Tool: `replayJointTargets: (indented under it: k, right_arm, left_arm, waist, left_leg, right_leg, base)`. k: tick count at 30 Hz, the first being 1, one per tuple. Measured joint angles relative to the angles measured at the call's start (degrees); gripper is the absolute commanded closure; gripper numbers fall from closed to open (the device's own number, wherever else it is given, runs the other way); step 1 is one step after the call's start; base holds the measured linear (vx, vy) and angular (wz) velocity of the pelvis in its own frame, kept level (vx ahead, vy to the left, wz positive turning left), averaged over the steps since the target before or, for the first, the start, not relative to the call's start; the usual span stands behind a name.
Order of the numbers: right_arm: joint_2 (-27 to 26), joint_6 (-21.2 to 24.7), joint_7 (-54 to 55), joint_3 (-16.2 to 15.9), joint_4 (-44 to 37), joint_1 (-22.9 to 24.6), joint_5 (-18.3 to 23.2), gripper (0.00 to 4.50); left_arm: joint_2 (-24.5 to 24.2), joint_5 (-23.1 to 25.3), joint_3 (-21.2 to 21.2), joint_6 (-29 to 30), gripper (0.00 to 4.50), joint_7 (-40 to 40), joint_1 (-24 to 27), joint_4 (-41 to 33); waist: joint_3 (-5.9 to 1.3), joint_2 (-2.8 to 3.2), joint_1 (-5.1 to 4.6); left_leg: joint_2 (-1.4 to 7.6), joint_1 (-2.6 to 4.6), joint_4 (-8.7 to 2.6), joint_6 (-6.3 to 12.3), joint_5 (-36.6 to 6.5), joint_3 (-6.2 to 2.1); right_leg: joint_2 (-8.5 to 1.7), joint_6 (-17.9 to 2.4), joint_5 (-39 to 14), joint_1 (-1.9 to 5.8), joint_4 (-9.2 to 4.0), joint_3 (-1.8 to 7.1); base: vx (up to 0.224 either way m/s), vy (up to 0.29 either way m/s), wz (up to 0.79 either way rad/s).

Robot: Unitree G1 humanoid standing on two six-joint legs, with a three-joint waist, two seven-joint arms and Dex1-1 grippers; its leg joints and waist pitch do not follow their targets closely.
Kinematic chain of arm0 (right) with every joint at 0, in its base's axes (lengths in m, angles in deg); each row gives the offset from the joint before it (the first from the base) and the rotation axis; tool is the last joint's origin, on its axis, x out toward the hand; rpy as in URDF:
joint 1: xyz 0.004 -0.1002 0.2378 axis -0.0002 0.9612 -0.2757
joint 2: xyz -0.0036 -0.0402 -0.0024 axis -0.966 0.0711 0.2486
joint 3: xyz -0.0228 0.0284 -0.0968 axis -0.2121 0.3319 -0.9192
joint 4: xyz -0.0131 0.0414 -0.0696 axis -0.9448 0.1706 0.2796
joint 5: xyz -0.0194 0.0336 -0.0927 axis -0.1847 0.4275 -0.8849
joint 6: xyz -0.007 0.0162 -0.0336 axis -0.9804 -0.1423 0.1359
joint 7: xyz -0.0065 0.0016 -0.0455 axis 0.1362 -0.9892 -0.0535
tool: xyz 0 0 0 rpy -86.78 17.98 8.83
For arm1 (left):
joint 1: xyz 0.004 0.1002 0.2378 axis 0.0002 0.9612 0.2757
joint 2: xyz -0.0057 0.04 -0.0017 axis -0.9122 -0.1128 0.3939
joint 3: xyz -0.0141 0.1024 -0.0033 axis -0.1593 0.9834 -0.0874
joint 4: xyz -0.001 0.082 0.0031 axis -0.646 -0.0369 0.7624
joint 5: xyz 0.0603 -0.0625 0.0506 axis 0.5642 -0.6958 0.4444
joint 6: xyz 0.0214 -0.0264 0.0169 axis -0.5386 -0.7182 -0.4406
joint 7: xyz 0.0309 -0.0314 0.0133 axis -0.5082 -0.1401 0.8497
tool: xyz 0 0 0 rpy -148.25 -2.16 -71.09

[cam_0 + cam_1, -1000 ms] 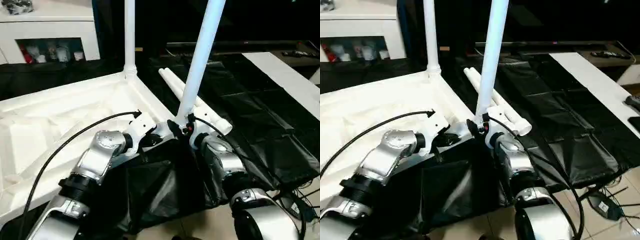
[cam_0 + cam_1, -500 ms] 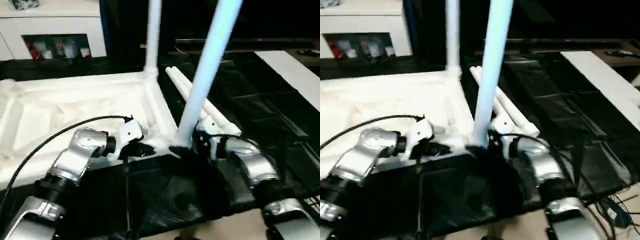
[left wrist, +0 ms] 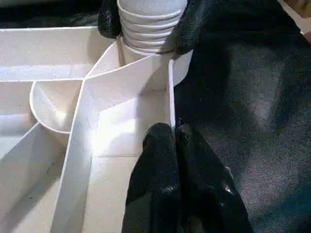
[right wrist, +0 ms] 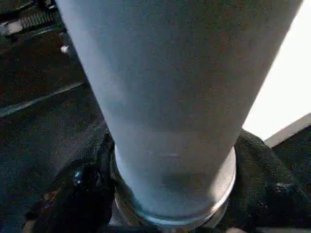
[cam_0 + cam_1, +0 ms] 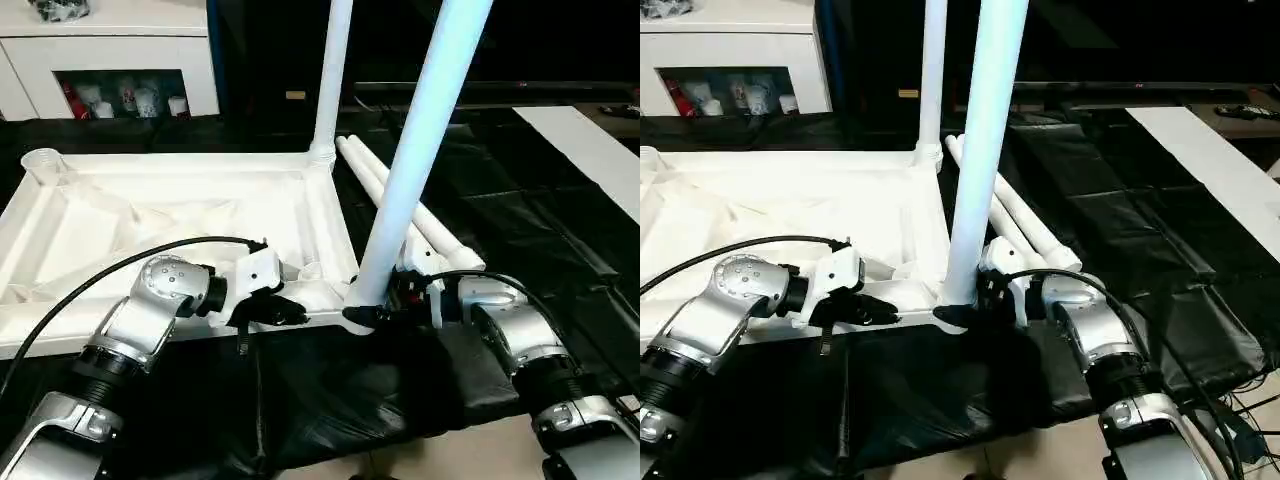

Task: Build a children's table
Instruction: Rotate leg to tighten

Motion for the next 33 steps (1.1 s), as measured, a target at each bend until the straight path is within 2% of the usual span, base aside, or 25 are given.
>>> replayJointTargets:
  k: [4, 8, 11, 15, 16, 17, 20, 21, 22, 24, 27, 30, 33]
  right_arm:
    - [-5.44, -0.39, 14.47, 3.12, 4.36, -1.80, -1.05, 1.75]
    - [-10.00, 0.72, 27.75, 7.66, 8.40, -3.83, -0.89, 1.76]
    - [-12.21, 0.75, 35.06, 9.56, 10.60, -5.14, -0.95, 1.76]
    - [-13.82, -0.52, 40.00, 9.72, 12.89, -6.52, -1.88, 1.76]
    - [-14.10, -1.11, 40.66, 9.72, 13.53, -6.73, -2.10, 1.20]
    - [-14.29, -1.86, 41.10, 9.74, 14.16, -6.95, -2.15, 1.06]
    - [-14.59, -2.29, 40.63, 9.77, 14.34, -7.00, -2.17, 0.86]
    - [-14.56, -2.41, 40.33, 9.79, 14.33, -6.99, -2.18, 0.86]
    - [-14.48, -2.66, 39.57, 9.78, 14.23, -6.92, -2.29, 0.61]
    - [-13.80, -3.24, 35.89, 9.40, 13.36, -6.22, -2.59, 0.57]
    - [-11.35, -3.46, 30.31, 7.07, 10.87, -4.96, -2.89, 0.57]
    - [-8.46, -3.99, 23.14, 4.58, 8.81, -4.17, -2.92, 0.57]
    - [-5.07, -3.88, 14.32, 2.16, 5.09, -2.57, -2.67, 0.57]
  left_arm:
    - [2.74, 2.47, -1.26, 4.62, 4.50, -6.65, -1.58, 1.15]
    - [8.08, 4.24, -1.83, 8.65, 4.50, -14.33, -3.00, 2.74]
    - [11.01, 4.97, -1.92, 10.50, 4.50, -18.99, -3.24, 3.03]
    - [12.33, 5.49, -2.16, 11.66, 4.50, -21.87, -3.26, 3.12]
    - [12.36, 5.61, -2.16, 11.74, 4.50, -22.16, -3.26, 3.12]
    - [12.39, 5.87, -2.16, 11.72, 4.50, -22.28, -3.27, 3.09]
    - [12.30, 6.01, -2.18, 11.54, 4.50, -22.15, -3.36, 3.05]
    - [12.13, 6.00, -2.18, 11.29, 4.50, -21.92, -3.34, 3.03]
    - [11.66, 5.99, -2.18, 10.78, 4.50, -21.15, -3.24, 2.91]
    - [10.34, 5.36, -2.21, 9.02, 4.50, -19.50, -2.64, 2.55]
    - [8.56, 4.24, -2.22, 7.20, 4.50, -16.62, -1.55, 1.36]
    - [6.06, 3.18, -2.08, 5.41, 4.50, -12.82, -0.91, 0.48]
    - [3.49, 1.46, -2.06, 4.01, 4.50, -7.95, -0.36, -0.09]
  waist:
    - [-0.03, -0.05, -0.88]
    - [-0.03, -0.03, -1.78]
    - [-0.03, -0.01, -1.95]
    - [-0.05, 0.02, -2.14]
    - [-0.05, 0.02, -2.18]
    - [-0.04, 0.04, -2.21]
    - [-0.02, 0.07, -2.33]
    - [-0.02, 0.06, -2.37]
    - [-0.02, 0.06, -2.53]
    - [-0.01, 0.05, -2.86]
    - [-0.02, 0.04, -2.86]
    - [-0.02, 0.04, -2.53]
    - [-0.02, 0.05, -1.71]
  left_leg:
    - [0.00, 0.12, 0.04, -0.07, 0.04, -0.02]
    - [-0.05, 0.14, 0.24, -0.07, 0.04, -0.03]
    - [-0.05, 0.14, 0.33, -0.06, 0.04, -0.07]
    - [-0.06, 0.17, 0.38, -0.06, 0.04, -0.15]
    - [-0.06, 0.17, 0.38, -0.05, 0.04, -0.23]
    - [-0.06, 0.16, 0.38, -0.05, 0.04, -0.30]
    - [-0.10, -0.01, 0.33, -0.05, 0.03, -0.55]
    - [-0.13, -0.03, 0.34, -0.05, 0.03, -0.59]
    - [-0.19, -0.06, 0.36, -0.05, 0.03, -0.61]
    - [-0.27, -0.14, 0.37, -0.03, 0.03, -0.61]
    - [-0.27, -0.19, 0.34, -0.02, 0.02, -0.58]
    - [-0.25, -0.17, 0.24, -0.02, 0.02, -0.58]
    - [-0.10, -0.10, -0.14, -0.04, 0.03, -0.42]
  right_leg:
    - [0.00, 0.14, -0.08, 0.00, -0.03, 0.00]
    - [-0.07, 0.18, -0.10, 0.08, -0.16, 0.01]
    - [-0.08, 0.18, -0.11, 0.14, -0.30, 0.00]
    - [-0.08, 0.20, -0.12, 0.16, -0.39, -0.06]
    - [-0.08, 0.20, -0.12, 0.17, -0.48, -0.13]
    - [-0.08, 0.21, -0.12, 0.17, -0.62, -0.18]
    - [-0.08, 0.21, -0.12, 0.20, -1.14, -0.39]
    - [-0.08, 0.21, -0.12, 0.19, -1.18, -0.38]
    - [-0.08, 0.21, -0.12, 0.17, -1.22, -0.31]
    - [-0.08, 0.20, -0.12, 0.07, -1.23, -0.18]
    - [-0.08, -0.01, 0.06, -0.04, -1.10, -0.14]
    - [-0.07, 0.04, 0.71, -0.07, -0.99, -0.15]
    - [0.04, -0.07, 0.82, -0.10, -0.93, -0.16]
  base:
    - [0.000, 0.000, 0.00]
    - [0.000, 0.000, 0.00]
    - [0.000, 0.000, 0.00]
    - [0.000, 0.000, 0.00]
    - [0.000, 0.000, 0.00]
    - [0.000, 0.000, 0.00]
    - [0.000, 0.000, 0.00]
    - [0.000, 0.000, 0.00]
    - [0.000, 0.000, 0.00]
    - [0.000, 0.000, 0.00]
    - [0.000, 0.000, 0.00]
    - [0.034, -0.019, 0.03]
    - [0.053, -0.033, 0.06]
